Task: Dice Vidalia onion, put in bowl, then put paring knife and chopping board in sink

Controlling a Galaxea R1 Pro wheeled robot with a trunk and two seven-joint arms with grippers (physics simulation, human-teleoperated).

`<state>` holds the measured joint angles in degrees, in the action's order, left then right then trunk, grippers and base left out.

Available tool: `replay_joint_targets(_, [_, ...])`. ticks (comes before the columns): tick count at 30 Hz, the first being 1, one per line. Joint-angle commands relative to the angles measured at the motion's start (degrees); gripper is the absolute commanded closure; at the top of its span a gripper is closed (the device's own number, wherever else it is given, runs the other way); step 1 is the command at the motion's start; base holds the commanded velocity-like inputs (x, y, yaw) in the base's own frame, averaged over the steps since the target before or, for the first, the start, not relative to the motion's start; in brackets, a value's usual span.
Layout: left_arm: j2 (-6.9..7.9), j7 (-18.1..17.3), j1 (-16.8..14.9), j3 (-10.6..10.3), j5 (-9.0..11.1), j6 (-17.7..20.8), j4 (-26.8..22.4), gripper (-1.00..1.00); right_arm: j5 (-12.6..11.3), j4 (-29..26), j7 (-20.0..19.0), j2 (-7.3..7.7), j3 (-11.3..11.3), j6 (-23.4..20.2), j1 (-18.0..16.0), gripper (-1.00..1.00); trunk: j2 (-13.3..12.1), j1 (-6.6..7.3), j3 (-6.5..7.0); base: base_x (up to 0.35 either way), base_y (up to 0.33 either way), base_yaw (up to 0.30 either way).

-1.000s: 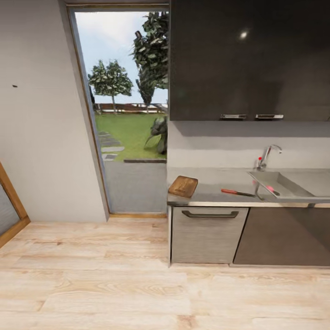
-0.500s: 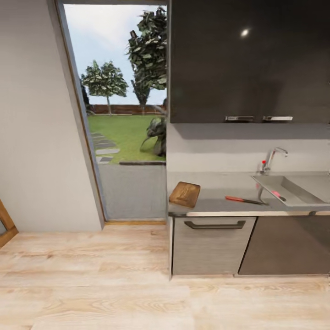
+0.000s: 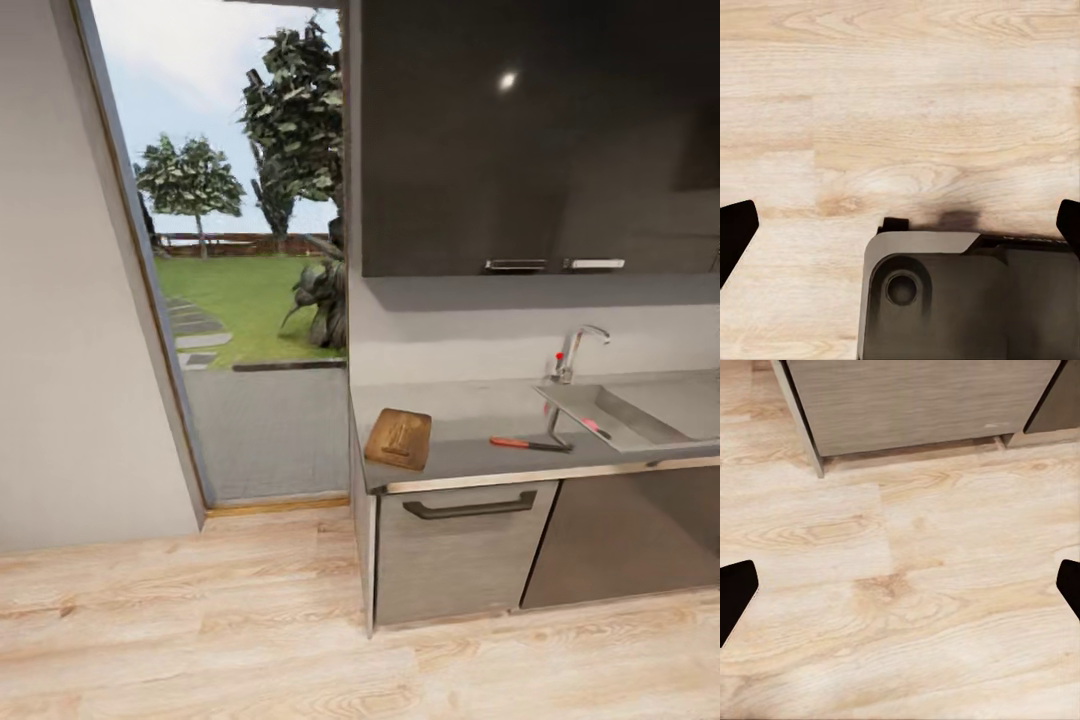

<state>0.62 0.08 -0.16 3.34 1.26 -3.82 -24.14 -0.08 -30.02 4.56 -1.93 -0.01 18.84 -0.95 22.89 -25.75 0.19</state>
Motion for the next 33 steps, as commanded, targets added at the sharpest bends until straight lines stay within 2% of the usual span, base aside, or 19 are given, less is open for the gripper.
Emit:
replay_joint_targets(1, [0.0, 0.01, -0.01, 0.03, 0.12, -0.2, 0.06, -1.0, -0.01, 0.04, 0.18, -0.04, 0.01, 0.21, -0.02, -1.0, 0.03, -0.03, 0.0, 0.079, 0.105, -0.046])
replay_joint_targets(4, [0.0, 0.01, -0.01, -0.05, 0.1, -0.22, 0.17, -1.0, 0.11, -0.75, 0.22, -0.15, -0.06, 0.3, -0.02, -1.0, 0.03, -0.03, 0.01, 0.025, 0.033, -0.014])
replay_joint_targets(8, [-0.07, 0.01, -0.01, -0.02, 0.07, -0.22, 0.7, -1.0, 0.15, -5.42, 1.18, -0.21, -0.08, 0.09, -0.02, -1.0, 0.03, -0.03, 0.01, 0.006, 0.008, -0.003])
replay_joint_targets(11, [-0.03, 0.01, -0.01, 0.06, 0.06, -0.22, 0.92, -1.0, 0.16, -11.09, 3.51, -0.48, -0.06, -0.22, -0.02, -1.0, 0.03, -0.03, 0.02, 0.002, 0.002, -0.001])
replay_joint_targets(17, [-0.07, 0.01, -0.01, 0.03, 0.06, -0.21, 1.01, -1.0, -0.04, -19.01, 8.45, -0.74, 0.04, -1.7, -0.02, -1.0, 0.03, -0.03, 0.02, 0.0, 0.0, 0.0])
replay_joint_targets(21, [-0.08, 0.01, -0.01, 0.01, 0.06, -0.22, 1.02, -1.0, -0.07, -24.09, 10.37, -0.95, 0.08, -5.55, -0.02, -1.0, 0.03, -0.03, 0.02, 0.0, 0.0, 0.0])
replay_joint_targets(33, [-0.12, 0.01, -0.01, 0.05, 0.06, -0.22, 2.2, -1.0, -0.01, -46.58, 11.93, -1.05, 0.2, -22.97, -0.02, -1.0, 0.03, -0.03, 0.02, 0.0, 0.0, 0.0])
